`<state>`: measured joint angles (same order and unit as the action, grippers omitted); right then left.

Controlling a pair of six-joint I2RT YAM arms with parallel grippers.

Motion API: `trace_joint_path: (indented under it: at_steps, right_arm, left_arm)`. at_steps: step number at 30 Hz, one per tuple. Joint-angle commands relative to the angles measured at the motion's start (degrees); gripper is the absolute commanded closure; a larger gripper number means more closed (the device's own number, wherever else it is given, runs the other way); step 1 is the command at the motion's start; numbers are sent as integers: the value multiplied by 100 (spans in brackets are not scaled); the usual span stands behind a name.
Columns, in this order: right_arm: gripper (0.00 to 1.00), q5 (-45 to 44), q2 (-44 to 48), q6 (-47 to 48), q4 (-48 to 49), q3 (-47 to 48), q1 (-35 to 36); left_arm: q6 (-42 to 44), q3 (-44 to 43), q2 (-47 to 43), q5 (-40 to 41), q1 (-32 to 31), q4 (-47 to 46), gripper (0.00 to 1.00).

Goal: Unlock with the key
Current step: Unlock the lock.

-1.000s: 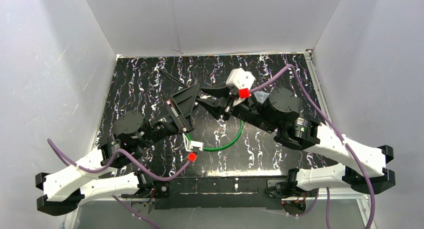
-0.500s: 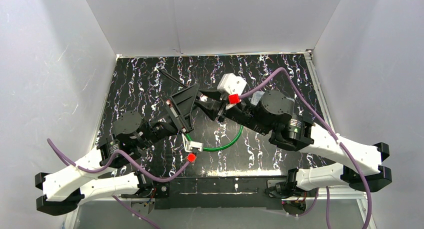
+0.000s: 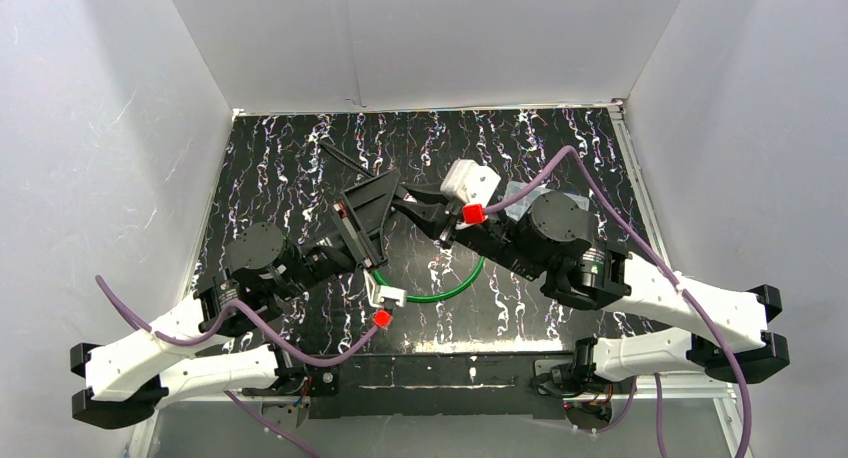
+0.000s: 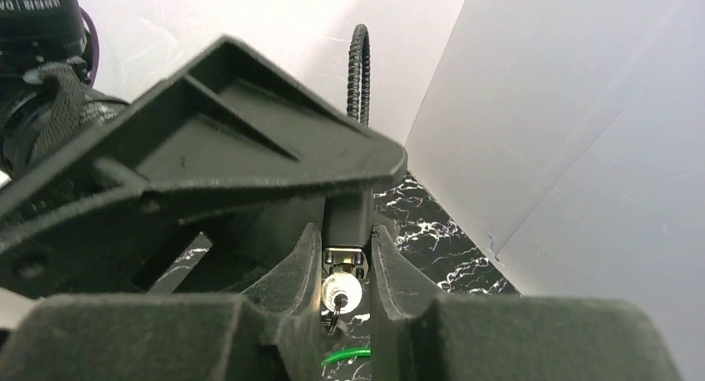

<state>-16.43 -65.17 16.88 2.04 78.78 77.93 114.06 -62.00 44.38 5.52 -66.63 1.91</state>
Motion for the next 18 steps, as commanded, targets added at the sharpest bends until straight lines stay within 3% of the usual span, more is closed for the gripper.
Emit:
trace_joint_path:
  at_steps: [1,3,5,11,15,18]
  right_arm:
    - [99,-181,312,-36,152,-115,56]
    - [99,-237,422,-38,16,-190,56]
    - [99,-263,527,-45,-171,-246,54]
    - [99,-121,713,-152,-745,-306,47]
    - [99,318,677,-300,-1058,-117,47]
    - [99,861,756,-495,-1211,-9,-30]
  left_arm:
    - [-393,-273,-143,-55,-43,77,38]
    - [-632,-418,-204,6,-43,552,25]
    - [-980,-676,-276,4,-42,1113,3]
    - [-2718,-2342,87,15,-43,3509,2]
    - [-3779,-3302,529,-201,-43,4460,14]
    - [-4773,-4566,1186,-457,-39,5713,15]
